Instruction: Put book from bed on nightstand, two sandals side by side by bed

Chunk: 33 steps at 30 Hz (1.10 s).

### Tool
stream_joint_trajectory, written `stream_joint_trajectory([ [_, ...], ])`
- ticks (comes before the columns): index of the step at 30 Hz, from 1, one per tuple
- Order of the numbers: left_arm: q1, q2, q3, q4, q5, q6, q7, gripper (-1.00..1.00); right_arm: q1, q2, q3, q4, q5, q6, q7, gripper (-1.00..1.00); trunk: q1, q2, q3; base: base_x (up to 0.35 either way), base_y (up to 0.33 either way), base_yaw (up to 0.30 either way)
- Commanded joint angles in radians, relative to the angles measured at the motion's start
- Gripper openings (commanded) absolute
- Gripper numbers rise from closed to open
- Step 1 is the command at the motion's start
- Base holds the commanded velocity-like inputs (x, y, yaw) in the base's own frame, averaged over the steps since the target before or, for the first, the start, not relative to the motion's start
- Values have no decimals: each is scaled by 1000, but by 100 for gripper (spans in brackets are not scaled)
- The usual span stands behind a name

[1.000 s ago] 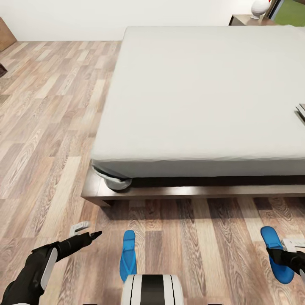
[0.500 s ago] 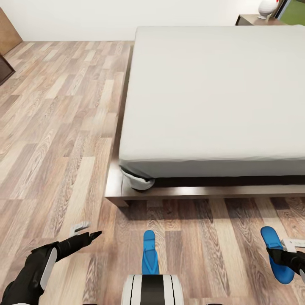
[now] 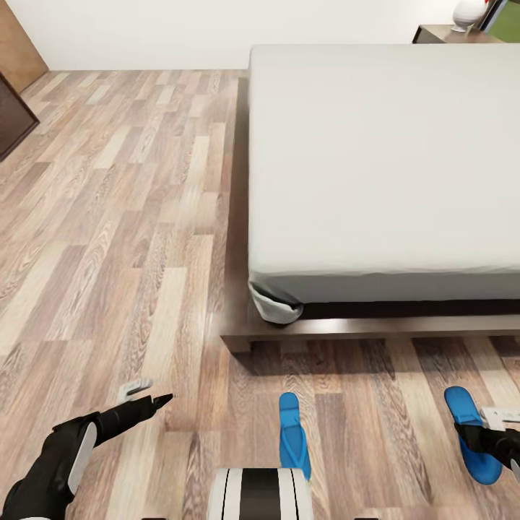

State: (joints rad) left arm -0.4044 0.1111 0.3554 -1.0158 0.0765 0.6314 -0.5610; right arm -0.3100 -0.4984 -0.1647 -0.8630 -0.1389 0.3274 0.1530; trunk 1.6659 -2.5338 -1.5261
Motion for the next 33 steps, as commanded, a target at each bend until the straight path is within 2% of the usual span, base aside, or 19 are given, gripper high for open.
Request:
stream_joint_trajectory([
  [1, -1, 0, 2, 0, 8, 8, 0, 100, 0, 0, -2, -2, -8, 7, 3, -100, 0, 0, -1, 0, 323, 0],
  [18, -1, -1, 1, 0, 8, 8, 0, 100, 0, 2, 1, 0, -5, 5, 1, -100, 0, 0, -1, 0, 323, 0],
  [20, -1, -1, 0, 0, 8, 8, 0, 100, 0, 20, 1, 27, -3, -13, 0, -100, 0, 0, -1, 0, 323, 0],
  [22, -1, -1, -1, 0, 8, 8, 0, 100, 0, 55, -1, 96, -3, -78, -1, -100, 0, 0, -1, 0, 323, 0],
  [23, -1, -1, 0, 0, 8, 8, 0, 100, 0, 83, -2, 156, -2, -133, -2, -100, 0, 0, -1, 0, 323, 0],
  [25, -1, -1, 0, -1, 8, 8, 0, 100, -1, 107, -2, 207, 1, -176, -2, -100, 0, 0, -1, 0, 323, 0],
  [27, -1, -1, 0, -1, 8, 8, -1, 100, -1, 118, -2, 233, 1, -197, -3, -100, 0, 0, -1, 0, 323, 0],
  [33, -1, -1, -1, 0, 8, 8, -1, 100, -1, 122, -3, 237, 1, -207, -3, -100, 0, 0, -1, 0, 323, 0],
])
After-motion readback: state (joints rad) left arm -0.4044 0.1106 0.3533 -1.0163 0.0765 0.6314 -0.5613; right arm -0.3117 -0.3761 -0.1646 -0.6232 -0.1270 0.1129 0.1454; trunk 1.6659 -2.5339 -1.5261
